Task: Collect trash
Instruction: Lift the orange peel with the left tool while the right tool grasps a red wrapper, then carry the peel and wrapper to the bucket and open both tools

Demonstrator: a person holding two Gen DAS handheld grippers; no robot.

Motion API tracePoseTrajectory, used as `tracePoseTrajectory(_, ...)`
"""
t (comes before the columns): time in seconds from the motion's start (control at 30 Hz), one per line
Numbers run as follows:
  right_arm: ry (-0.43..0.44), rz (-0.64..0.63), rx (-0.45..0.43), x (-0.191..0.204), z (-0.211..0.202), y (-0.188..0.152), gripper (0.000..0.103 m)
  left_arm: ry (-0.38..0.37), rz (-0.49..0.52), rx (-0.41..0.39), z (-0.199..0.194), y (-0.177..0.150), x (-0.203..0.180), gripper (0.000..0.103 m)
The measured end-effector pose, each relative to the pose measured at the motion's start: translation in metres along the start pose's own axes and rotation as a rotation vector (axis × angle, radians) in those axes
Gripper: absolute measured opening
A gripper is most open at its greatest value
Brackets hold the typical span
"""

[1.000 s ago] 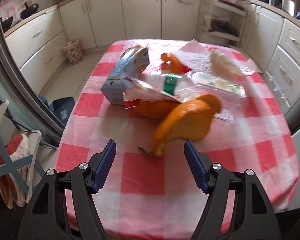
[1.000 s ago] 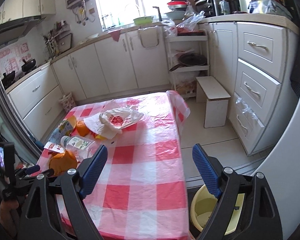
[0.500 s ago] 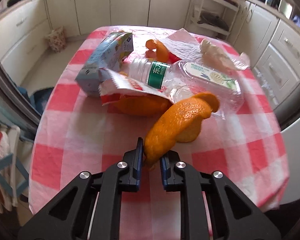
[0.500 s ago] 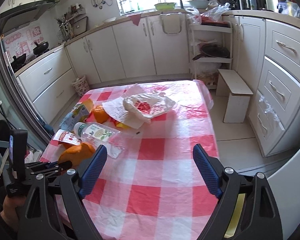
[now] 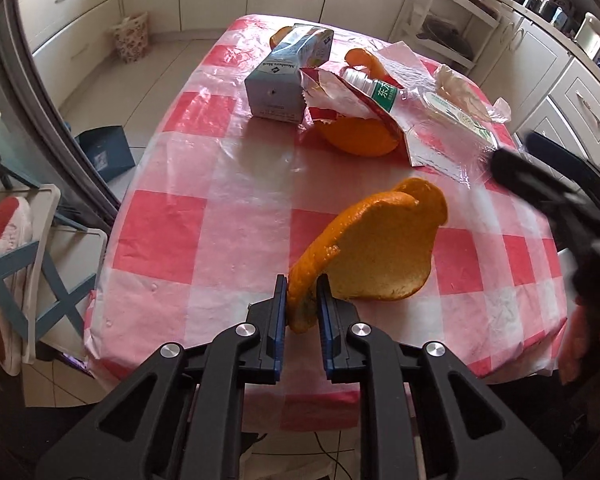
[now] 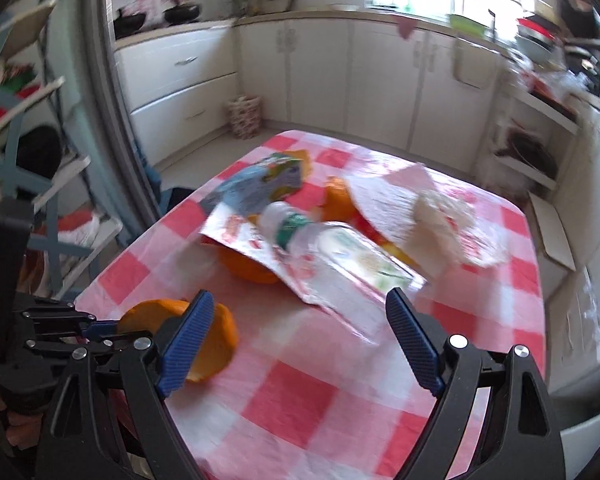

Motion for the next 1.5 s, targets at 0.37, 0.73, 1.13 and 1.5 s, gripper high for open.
tracePoseTrajectory(0.37,0.111,0.060,0.081,0.025,0.075,0.026,0.047,0.000,0.017,-0.014,-0.005,-0.011,0.012,0.014)
tracePoseTrajectory(0.73,0.236,0.310,-0.036,-0.022,0.038,0.034,0.001,-0.028,0.006,-0.058,-0.007,-0.005,0.011,0.014)
tracePoseTrajectory(1.13,0.229,0.078,0.041,0.005,0.026,0.024,0.076,0.001,0.036,-0.059,-0.005,-0.007,-0.005,0.014)
tracePoseTrajectory(1.5,0.221,0.274,0.055,-0.019,0.071,0.023,0.001,-0.021,0.011,-0.107,-0.004,0.001,0.001,0.013)
Point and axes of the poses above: each gripper's, at about its wrist camera, not at the fingertips, and z roughly the way its jaws point, x to its left, y to its top, the point moved 1 cm from there along z, roughly the way its jaws point, and after that the axes turned 6 degrees about z, right-handed, at the moved point
